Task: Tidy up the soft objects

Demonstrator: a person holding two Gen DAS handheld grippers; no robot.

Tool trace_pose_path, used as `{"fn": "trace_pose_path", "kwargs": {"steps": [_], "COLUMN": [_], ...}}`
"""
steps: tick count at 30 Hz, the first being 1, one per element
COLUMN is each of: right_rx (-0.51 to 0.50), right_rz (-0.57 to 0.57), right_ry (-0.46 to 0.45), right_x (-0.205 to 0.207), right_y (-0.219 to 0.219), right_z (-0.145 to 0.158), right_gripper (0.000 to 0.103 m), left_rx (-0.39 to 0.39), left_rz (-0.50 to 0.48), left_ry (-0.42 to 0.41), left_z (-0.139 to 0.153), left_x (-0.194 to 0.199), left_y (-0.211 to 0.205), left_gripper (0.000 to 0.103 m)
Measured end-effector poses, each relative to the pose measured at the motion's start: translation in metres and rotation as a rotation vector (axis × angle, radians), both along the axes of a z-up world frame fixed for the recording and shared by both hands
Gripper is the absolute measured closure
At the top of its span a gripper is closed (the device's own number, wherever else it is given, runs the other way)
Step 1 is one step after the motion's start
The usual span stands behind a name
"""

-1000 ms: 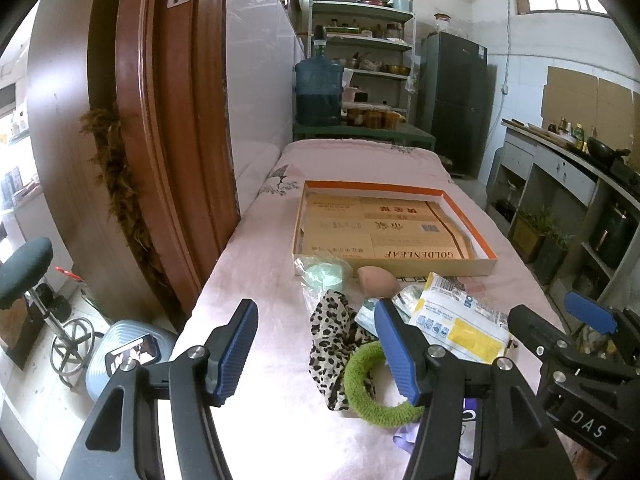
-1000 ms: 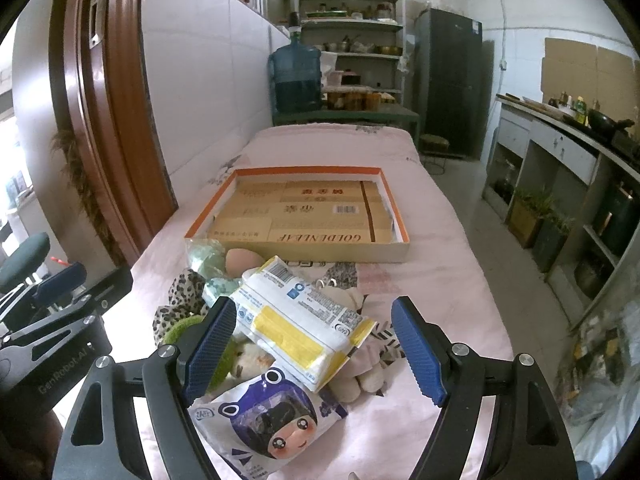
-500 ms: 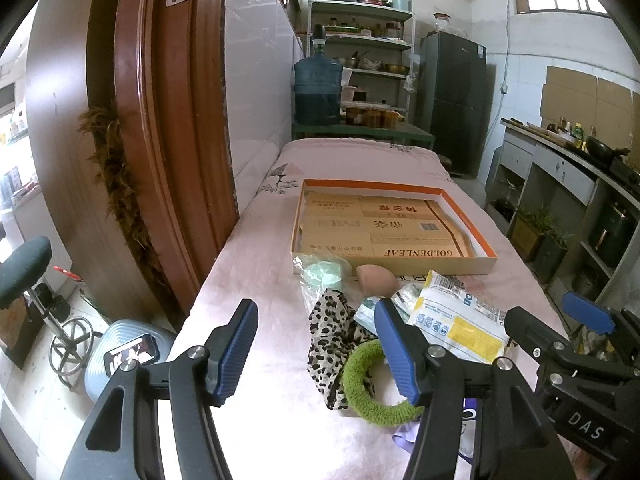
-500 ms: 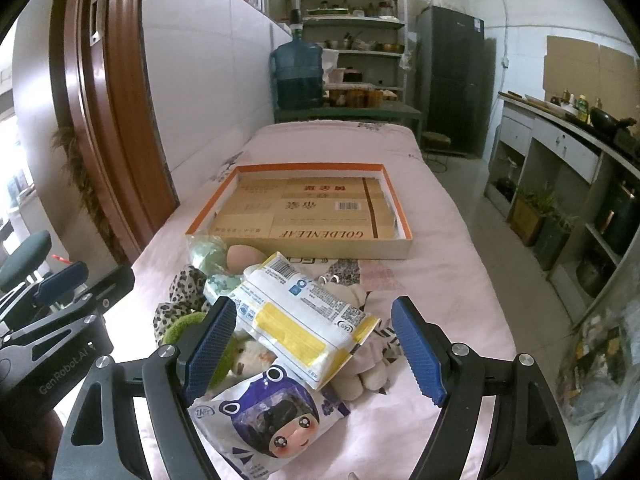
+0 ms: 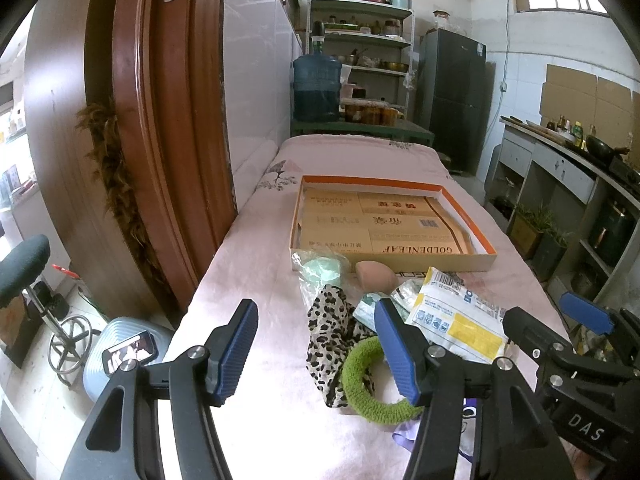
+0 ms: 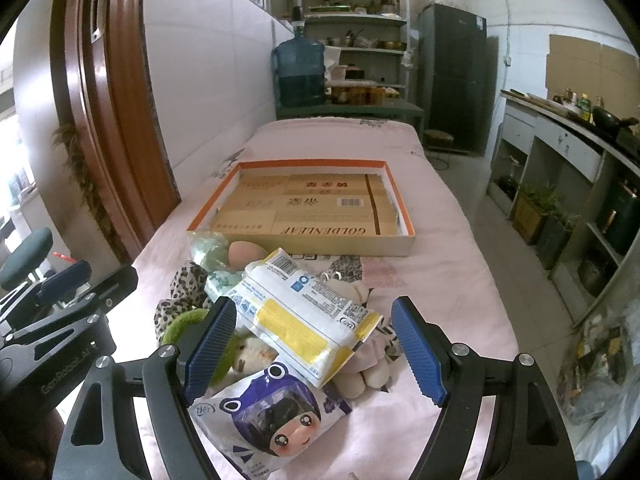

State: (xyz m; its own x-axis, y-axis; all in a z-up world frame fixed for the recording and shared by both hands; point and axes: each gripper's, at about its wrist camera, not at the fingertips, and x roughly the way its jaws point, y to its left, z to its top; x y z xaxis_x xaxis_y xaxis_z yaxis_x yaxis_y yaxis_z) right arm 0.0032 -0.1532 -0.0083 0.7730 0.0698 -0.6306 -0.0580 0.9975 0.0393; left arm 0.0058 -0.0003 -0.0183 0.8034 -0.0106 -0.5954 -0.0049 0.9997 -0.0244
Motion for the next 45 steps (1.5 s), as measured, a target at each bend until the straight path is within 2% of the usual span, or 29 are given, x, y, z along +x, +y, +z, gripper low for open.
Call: {"fn": "trace_pose_path", "kwargs": {"steps": [29, 35, 45], "right_rx": [-0.002, -0.006, -0.03], "right_rz": [0.002, -0.015, 0.11], "right_ry": [0.006, 0.001, 0.07], "right_x": [-0.001, -0.003, 0.016], "right_y": [0.002, -0.004, -0.002], "right_z": [0.0, 0.003, -0.014], "right_gripper": [0.022, 0.022, 0.022], "left_rx": [-0.002, -0.025, -0.07], "left_rz": [0.001, 0.031, -0.004], "left_ry": [0.001, -0.008, 0.055], "left_z": [-0.001, -0.002, -0.021], "left_x": [0.001, 0.002, 0.016], "left_y": [0.0, 0.015, 0.028], "left_gripper": [0.042, 0.042, 0.042]}}
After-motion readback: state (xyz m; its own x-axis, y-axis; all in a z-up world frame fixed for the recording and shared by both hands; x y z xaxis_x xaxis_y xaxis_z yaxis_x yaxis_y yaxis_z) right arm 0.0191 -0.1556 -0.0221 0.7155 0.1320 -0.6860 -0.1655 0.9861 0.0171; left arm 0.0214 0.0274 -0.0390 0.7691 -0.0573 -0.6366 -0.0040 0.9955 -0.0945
